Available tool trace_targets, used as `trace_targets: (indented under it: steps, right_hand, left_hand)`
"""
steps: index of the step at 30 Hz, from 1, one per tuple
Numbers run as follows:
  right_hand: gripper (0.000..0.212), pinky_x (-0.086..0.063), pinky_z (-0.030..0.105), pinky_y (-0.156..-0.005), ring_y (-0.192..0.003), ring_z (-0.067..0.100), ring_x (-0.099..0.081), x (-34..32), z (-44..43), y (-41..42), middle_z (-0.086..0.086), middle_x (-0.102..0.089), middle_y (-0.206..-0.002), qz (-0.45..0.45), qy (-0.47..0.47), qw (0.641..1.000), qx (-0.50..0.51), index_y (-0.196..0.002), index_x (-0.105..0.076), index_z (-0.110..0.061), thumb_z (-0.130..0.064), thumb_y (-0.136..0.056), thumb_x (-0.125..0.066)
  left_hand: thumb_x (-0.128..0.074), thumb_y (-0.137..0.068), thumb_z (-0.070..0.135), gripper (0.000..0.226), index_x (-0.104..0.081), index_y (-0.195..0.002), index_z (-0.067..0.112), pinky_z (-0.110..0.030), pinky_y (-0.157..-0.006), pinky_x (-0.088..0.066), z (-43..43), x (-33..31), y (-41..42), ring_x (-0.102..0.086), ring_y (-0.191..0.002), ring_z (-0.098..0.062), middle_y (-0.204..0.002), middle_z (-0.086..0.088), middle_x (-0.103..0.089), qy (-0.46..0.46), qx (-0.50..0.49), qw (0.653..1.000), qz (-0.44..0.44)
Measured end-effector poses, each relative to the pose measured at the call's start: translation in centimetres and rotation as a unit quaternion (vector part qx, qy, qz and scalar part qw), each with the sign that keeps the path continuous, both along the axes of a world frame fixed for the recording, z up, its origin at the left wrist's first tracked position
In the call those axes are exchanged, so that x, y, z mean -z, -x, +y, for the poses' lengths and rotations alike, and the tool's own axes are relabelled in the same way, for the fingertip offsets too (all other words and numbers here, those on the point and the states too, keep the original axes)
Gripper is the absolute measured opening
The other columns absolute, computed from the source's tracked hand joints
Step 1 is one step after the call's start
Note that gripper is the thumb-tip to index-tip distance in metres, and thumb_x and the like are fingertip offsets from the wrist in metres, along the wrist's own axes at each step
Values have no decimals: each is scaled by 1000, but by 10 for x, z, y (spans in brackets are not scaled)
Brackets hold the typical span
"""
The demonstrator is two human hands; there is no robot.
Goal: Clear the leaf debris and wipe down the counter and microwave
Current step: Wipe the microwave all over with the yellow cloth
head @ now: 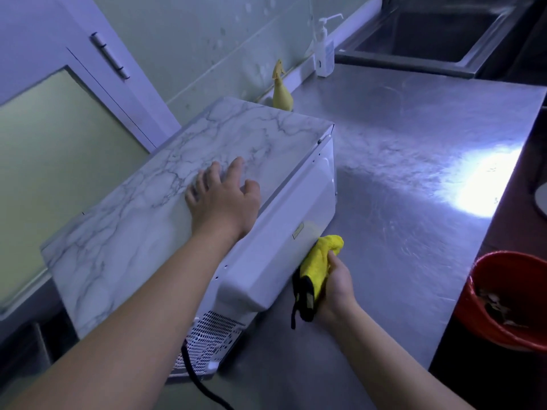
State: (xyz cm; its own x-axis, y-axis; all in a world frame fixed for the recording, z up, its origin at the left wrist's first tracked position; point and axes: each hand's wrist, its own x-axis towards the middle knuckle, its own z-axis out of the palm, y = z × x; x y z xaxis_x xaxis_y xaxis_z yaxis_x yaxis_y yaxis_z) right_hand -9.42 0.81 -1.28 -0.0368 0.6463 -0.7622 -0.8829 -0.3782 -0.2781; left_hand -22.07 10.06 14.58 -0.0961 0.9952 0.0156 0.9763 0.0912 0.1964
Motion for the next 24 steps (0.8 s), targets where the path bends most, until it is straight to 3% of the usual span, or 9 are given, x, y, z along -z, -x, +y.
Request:
trace_targets:
  steps: [4, 6, 8, 11, 13, 15, 17, 21, 24]
  right_hand:
    - [49, -51, 36, -76, -88, 27, -67, -22, -8, -32, 11, -75, -84, -18, -22, 999, 38, -117, -67, -12, -52, -100, -44]
    - [48, -52, 32, -71, -76, 25, -68, -43, 3, -41, 10, -72, -83, -69, -71, 994, 54, -108, -70, -12, -50, -101, -43]
    - [42, -54, 32, -72, -78, 22, -69, -72, 17, -40, 10, -70, -93, -144, -130, 980, 55, -111, -67, -15, -47, -103, -41]
    - [38, -48, 33, -96, -114, 15, -61, -107, 38, -23, -1, -59, -134, -357, -211, 907, 70, -143, -42, -35, -31, -106, -40]
    - [57, -31, 39, -116, -138, 18, -41, -121, 50, -6, -6, -40, -155, -484, -227, 844, 41, -154, -19, -47, -28, -104, -41]
    - [61, -11, 43, -123, -152, 20, -14, -121, 57, 13, -10, -15, -166, -570, -196, 798, -16, -155, -12, -48, -31, -104, -40]
    - [61, 1, 41, -120, -153, 18, 4, -113, 55, 29, -16, 0, -167, -612, -153, 775, -48, -156, -6, -48, -35, -104, -37]
    - [58, 21, 14, -107, -152, 13, 9, -95, 32, 63, -24, 4, -164, -650, -185, 737, -21, -155, -5, -49, -41, -103, -31]
    - [62, 11, 31, -122, -154, 27, 3, -62, -1, 79, -12, -6, -167, -697, -309, 647, 8, -157, -14, -40, -34, -99, -35]
  left_hand:
    - [-29, -95, 46, 55, -25, -150, 46, -47, -121, 1, 0, 0, 2, -5, -151, -21, -165, -1, -14, 0, -3, 1000, -16]
    - [-32, -94, 46, 55, -29, -149, 47, -46, -121, -1, 2, -2, 3, -7, -151, -20, -164, 1, -17, 7, -10, 999, -34]
    - [-38, -94, 44, 54, -34, -147, 46, -46, -121, -4, 2, -8, 4, -13, -150, -19, -163, 3, -21, 7, -4, 999, -47]
    - [-45, -97, 36, 50, -40, -147, 42, -42, -121, -8, -1, -16, 13, -20, -149, -15, -162, 5, -26, 13, 58, 997, -58]
    - [-43, -101, 38, 48, -37, -149, 41, -39, -123, -8, -10, -18, 33, -18, -150, -16, -164, 4, -23, 32, 117, 991, -51]
    - [-32, -100, 51, 51, -30, -151, 46, -38, -123, -7, -28, -12, 61, -15, -152, -16, -165, 7, -19, 28, 153, 988, -13]
    - [-22, -93, 58, 59, -28, -150, 49, -36, -121, -6, -46, -6, 77, -14, -151, -13, -164, 11, -18, 4, 145, 989, 0]
    - [-23, -87, 54, 59, -33, -145, 48, -39, -118, -11, -45, 1, 73, -19, -147, -12, -161, 12, -25, -38, 119, 992, 20]
    - [-27, -86, 54, 58, -37, -143, 47, -40, -117, -15, -44, 3, 72, -23, -146, -14, -160, 12, -30, -65, 119, 991, 23]
